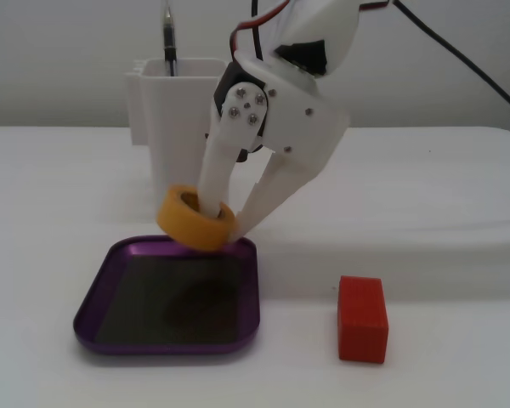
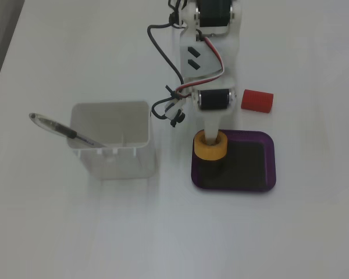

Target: Grab up the yellow tape and put it in the box.

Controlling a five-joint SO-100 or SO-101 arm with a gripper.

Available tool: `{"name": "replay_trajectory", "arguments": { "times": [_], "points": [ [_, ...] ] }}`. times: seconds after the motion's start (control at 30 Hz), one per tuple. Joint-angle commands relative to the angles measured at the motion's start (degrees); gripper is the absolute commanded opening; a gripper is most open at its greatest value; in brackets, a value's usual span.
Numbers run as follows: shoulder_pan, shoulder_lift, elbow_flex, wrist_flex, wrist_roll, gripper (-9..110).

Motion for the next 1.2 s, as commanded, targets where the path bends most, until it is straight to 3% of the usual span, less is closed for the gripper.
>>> {"name": "replay_trajectory", "arguments": {
  "times": [0.0,0.5,0.7,1.17],
  "points": [
    [-0.3,0.4,-1.9,-0.4,-0.5,0],
    [-2.0,0.5,-1.9,1.0,-0.5,4],
    [-2.4,2.9,-3.8,9.2,-0.3,6],
    [-5.2,29.0,-7.8,29.7,0.4,13]
  ]
}}
